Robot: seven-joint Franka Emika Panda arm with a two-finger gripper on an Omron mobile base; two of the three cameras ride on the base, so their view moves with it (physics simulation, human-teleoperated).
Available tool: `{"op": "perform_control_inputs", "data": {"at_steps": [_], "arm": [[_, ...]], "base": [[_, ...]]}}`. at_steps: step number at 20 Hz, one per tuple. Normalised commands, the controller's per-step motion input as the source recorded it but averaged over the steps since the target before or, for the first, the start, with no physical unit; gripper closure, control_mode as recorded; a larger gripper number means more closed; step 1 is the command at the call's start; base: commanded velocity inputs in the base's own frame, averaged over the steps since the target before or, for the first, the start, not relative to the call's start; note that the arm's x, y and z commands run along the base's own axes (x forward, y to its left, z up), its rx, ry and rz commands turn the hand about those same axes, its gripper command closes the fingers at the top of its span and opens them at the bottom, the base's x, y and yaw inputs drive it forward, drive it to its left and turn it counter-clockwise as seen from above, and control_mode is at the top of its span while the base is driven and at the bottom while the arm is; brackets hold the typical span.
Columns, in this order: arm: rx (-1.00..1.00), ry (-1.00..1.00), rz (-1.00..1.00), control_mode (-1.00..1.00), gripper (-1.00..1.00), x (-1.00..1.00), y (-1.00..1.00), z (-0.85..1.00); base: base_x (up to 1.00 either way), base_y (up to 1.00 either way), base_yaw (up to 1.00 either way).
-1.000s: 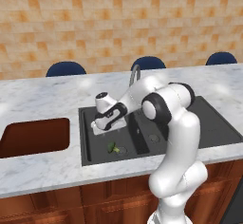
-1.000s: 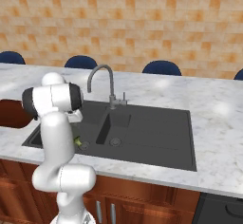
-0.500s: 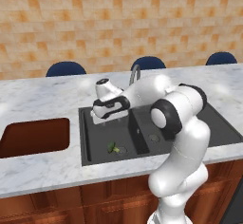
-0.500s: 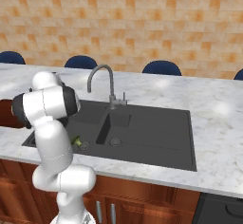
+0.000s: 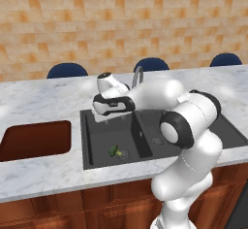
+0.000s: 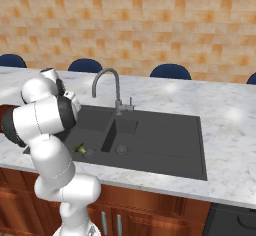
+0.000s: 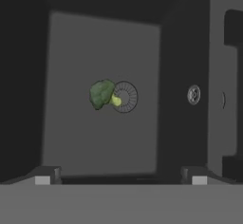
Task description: Pick up all produce items and place them in the sink. Turn on the sink faucet to wash them. Then turn the sink off and put them in the tray.
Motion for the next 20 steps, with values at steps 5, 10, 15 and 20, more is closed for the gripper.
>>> {"op": "perform_control_inputs", "data": {"at_steps": [5, 10, 15, 20], "arm": [[0.00, -0.09, 0.00, -1.00, -1.00, -0.43, -0.02, 0.21], [0.00, -0.09, 0.00, -1.00, -1.00, -0.48, -0.08, 0.17], [0.01, -0.07, 0.00, -1.00, -1.00, -0.43, -0.21, 0.20], [0.01, -0.06, 0.01, -1.00, -1.00, -0.34, -0.36, 0.17]], "base": [[0.00, 0.00, 0.00], [0.00, 0.00, 0.00], [0.00, 0.00, 0.00], [0.00, 0.00, 0.00]]}}
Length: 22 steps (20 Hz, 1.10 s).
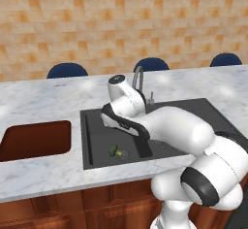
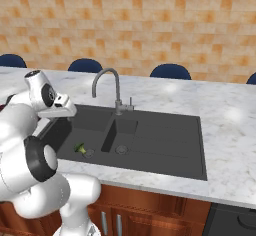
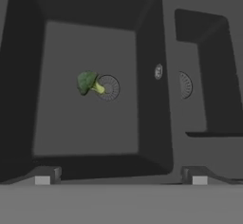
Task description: Pick up all produce items and place them in the sink. Turn on the sink faucet to wash them. Then turn the sink off and put them in the tray.
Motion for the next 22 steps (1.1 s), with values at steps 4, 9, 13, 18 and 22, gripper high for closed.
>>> {"op": "perform_control_inputs", "data": {"at_steps": [4, 9, 13, 18, 22], "arm": [[0.01, -0.06, 0.03, -1.00, -1.00, -0.17, -0.46, 0.15], [0.02, -0.04, 0.04, -1.00, -1.00, -0.05, -0.52, 0.14], [0.02, -0.05, 0.05, -1.00, -1.00, 0.00, -0.54, 0.15], [0.05, -0.06, 0.06, -1.00, -1.00, 0.00, -0.56, 0.14], [0.06, -0.05, 0.06, -1.00, -1.00, 0.00, -0.54, 0.13]], "base": [[0.00, 0.00, 0.00], [0.00, 0.00, 0.00], [0.00, 0.00, 0.00], [0.00, 0.00, 0.00], [0.00, 0.00, 0.00]]}}
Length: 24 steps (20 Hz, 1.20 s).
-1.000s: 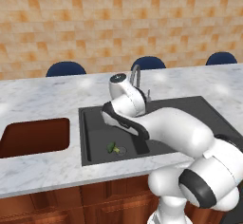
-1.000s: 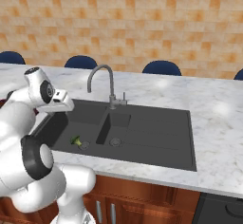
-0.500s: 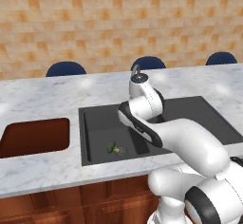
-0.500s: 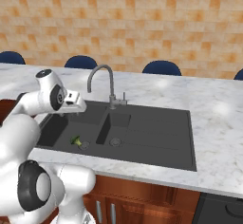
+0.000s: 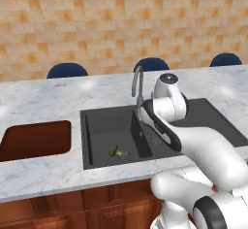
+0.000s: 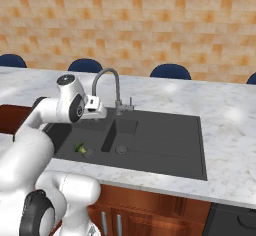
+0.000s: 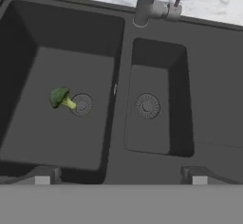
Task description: Pick up all produce items and place them in the sink. Turn on the sink faucet to wash them. Then turn the sink off and put them in the tray.
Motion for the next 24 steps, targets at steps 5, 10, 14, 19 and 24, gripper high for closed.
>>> {"op": "perform_control_inputs", "data": {"at_steps": [5, 10, 14, 19, 24], "arm": [[0.07, -0.02, 0.04, -1.00, -1.00, 0.03, -0.53, 0.05], [0.06, 0.00, 0.00, -1.00, -1.00, 0.24, -0.40, 0.00], [0.05, 0.00, 0.01, -1.00, -1.00, 0.21, -0.32, 0.00], [0.05, 0.00, 0.03, -1.00, -1.00, 0.09, -0.34, 0.00], [0.03, 0.00, 0.02, -1.00, -1.00, 0.05, -0.29, 0.00]], "base": [[0.00, 0.00, 0.00], [0.00, 0.00, 0.00], [0.00, 0.00, 0.00], [0.00, 0.00, 0.00], [0.00, 0.00, 0.00]]}}
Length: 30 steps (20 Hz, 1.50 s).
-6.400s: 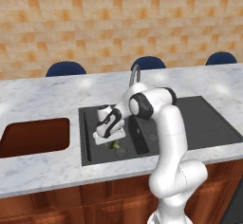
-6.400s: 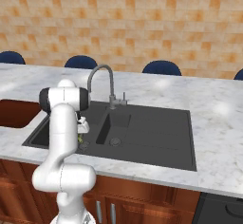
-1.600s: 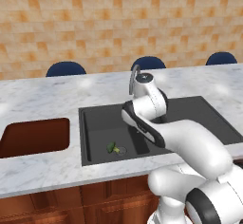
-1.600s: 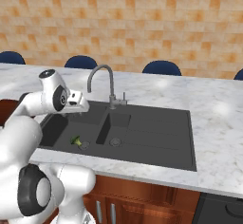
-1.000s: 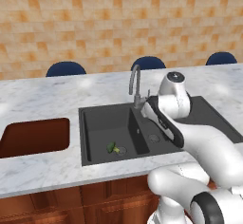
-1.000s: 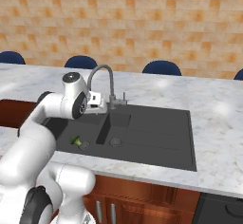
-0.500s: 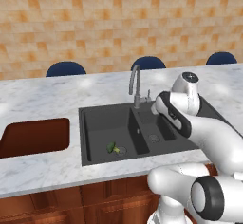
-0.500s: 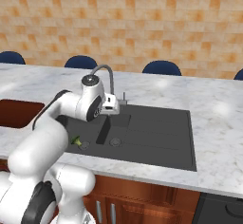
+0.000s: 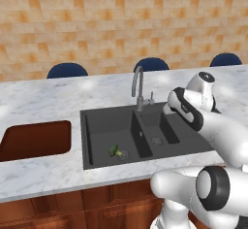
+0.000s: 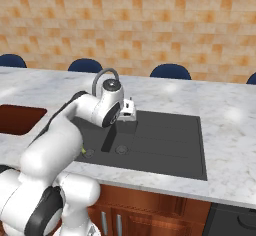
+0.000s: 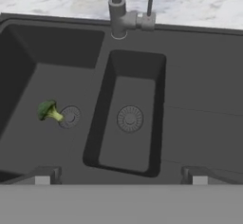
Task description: Pick up all produce items and place them in the sink. Turn on the sink faucet to wash them. Then turn the sink off and put them in the tray.
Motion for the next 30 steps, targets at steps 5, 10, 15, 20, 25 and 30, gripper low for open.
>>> {"op": "perform_control_inputs", "data": {"at_steps": [5, 10, 15, 20, 25, 30], "arm": [[0.01, 0.00, 0.02, -1.00, -1.00, 0.14, -0.18, 0.00], [0.00, 0.01, 0.00, -1.00, -1.00, 0.41, -0.01, 0.00], [0.00, 0.10, 0.00, -1.00, -1.00, 0.54, 0.00, 0.00], [0.00, 0.00, 0.00, -1.00, -1.00, 0.16, -0.09, 0.00], [0.00, -0.03, 0.04, -1.00, -1.00, 0.34, -0.16, 0.05], [0.00, -0.11, 0.06, -1.00, -1.00, 0.31, -0.07, 0.08]], "base": [[0.00, 0.00, 0.00], [0.00, 0.00, 0.00], [0.00, 0.00, 0.00], [0.00, 0.00, 0.00], [0.00, 0.00, 0.00], [0.00, 0.00, 0.00]]}}
